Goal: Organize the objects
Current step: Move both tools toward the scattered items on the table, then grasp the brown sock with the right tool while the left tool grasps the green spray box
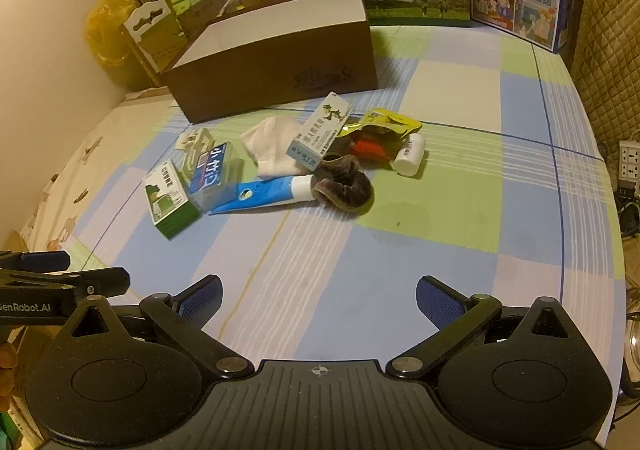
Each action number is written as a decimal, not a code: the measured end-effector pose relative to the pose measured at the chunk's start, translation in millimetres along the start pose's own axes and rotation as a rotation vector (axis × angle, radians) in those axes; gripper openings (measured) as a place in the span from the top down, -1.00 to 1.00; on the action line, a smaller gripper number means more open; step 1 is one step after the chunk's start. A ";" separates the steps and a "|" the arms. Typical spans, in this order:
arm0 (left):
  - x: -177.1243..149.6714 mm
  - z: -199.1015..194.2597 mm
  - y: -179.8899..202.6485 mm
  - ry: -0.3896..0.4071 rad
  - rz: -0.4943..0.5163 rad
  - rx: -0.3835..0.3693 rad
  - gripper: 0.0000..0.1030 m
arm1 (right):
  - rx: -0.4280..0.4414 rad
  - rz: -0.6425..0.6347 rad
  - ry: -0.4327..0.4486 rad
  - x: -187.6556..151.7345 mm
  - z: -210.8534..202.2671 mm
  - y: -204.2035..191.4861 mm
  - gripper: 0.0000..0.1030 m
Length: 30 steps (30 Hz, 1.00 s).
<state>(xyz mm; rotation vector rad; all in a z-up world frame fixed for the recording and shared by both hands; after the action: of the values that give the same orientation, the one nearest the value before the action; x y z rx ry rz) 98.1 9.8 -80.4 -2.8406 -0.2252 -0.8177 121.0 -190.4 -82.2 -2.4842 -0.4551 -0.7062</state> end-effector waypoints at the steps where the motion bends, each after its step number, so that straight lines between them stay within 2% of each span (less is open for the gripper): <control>1: 1.1 1.2 -0.8 -0.001 -0.002 0.003 -0.99 | 0.002 0.000 0.000 1.6 1.3 0.9 -0.96; 10: 10.6 19.5 -9.6 -0.018 -0.030 0.022 -0.99 | -0.004 -0.035 0.008 15.4 15.1 13.6 -0.93; 12: 12.8 23.3 -12.6 -0.020 -0.039 0.029 -0.99 | -0.005 -0.049 0.017 20.1 18.8 17.2 -0.84; 21: 25.7 45.8 -30.9 -0.026 -0.085 0.084 -0.99 | -0.036 -0.165 0.059 47.2 37.2 35.8 -0.67; 30: 33.6 67.6 -44.1 -0.047 -0.141 0.126 -0.99 | 0.025 -0.172 0.035 60.1 79.3 39.2 -0.40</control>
<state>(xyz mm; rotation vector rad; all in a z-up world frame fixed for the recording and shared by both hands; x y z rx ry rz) 152.3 70.2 -113.0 -2.7523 -0.4705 -0.7347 217.8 -167.6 -121.5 -2.4258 -0.6663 -0.8044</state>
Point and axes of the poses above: each gripper's, at about its wrist camera, not at the fingertips, and z roughly the way its jaws point, y to its right, x to its top, the point moved 8 cm from there along z, roughly the way its jaws point, and after that the axes turned 10 degrees about x, right-handed, at the moved point
